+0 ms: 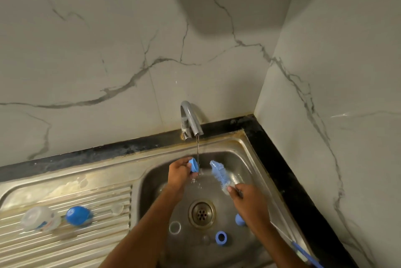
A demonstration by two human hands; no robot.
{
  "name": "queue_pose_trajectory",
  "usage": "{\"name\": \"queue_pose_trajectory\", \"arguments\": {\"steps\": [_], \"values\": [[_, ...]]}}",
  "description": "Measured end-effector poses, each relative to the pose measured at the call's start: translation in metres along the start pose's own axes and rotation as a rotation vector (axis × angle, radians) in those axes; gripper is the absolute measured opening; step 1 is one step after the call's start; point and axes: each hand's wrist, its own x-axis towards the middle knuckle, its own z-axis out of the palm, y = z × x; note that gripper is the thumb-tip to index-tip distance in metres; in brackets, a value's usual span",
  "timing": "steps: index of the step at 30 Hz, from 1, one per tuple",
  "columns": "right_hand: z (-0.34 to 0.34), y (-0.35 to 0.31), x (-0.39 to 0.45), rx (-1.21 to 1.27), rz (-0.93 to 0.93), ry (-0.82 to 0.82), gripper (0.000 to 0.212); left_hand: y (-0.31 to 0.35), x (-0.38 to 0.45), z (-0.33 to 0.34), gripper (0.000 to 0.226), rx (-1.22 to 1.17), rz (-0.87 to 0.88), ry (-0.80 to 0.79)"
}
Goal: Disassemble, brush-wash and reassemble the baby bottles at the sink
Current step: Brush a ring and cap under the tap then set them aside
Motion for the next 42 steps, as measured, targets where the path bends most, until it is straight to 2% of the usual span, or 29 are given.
{"name": "queue_pose_trajectory", "arguments": {"steps": [4,9,14,19,26,31,35,38,42], "values": [[0.004,-0.024,-0.002,-0.113,-0.081,-0.04,0.028,0.006,-0.013,-0.028,0.021,-0.046,-0.068,-0.042],[0.01,-0.057,0.009,-0.101,-0.092,0.039,0.025,0.018,-0.029,-0.049,0.023,-0.06,-0.056,-0.052],[0.016,-0.044,-0.003,-0.044,-0.192,0.011,0.029,0.028,-0.036,-0.056,0.026,-0.155,-0.104,-0.094],[0.014,-0.041,-0.019,-0.114,-0.293,0.096,0.03,0.031,-0.039,-0.062,0.026,-0.284,-0.182,-0.208],[0.015,-0.078,-0.026,-0.322,-0.285,0.094,0.009,0.03,-0.045,-0.06,0.03,-0.302,-0.208,-0.245],[0.02,-0.089,-0.033,-0.268,-0.456,0.084,0.017,0.042,-0.041,-0.068,0.028,-0.247,-0.231,-0.232],[0.015,-0.091,-0.035,-0.354,-0.601,0.03,0.008,0.045,-0.038,-0.071,0.033,-0.13,-0.289,-0.187],[0.015,-0.097,-0.032,-0.356,-0.559,0.11,0.014,0.049,-0.04,-0.069,0.034,-0.276,-0.246,-0.227],[0.008,-0.1,-0.035,-0.313,-0.459,0.162,0.019,0.061,-0.036,-0.078,0.023,-0.446,-0.245,-0.212]]}}
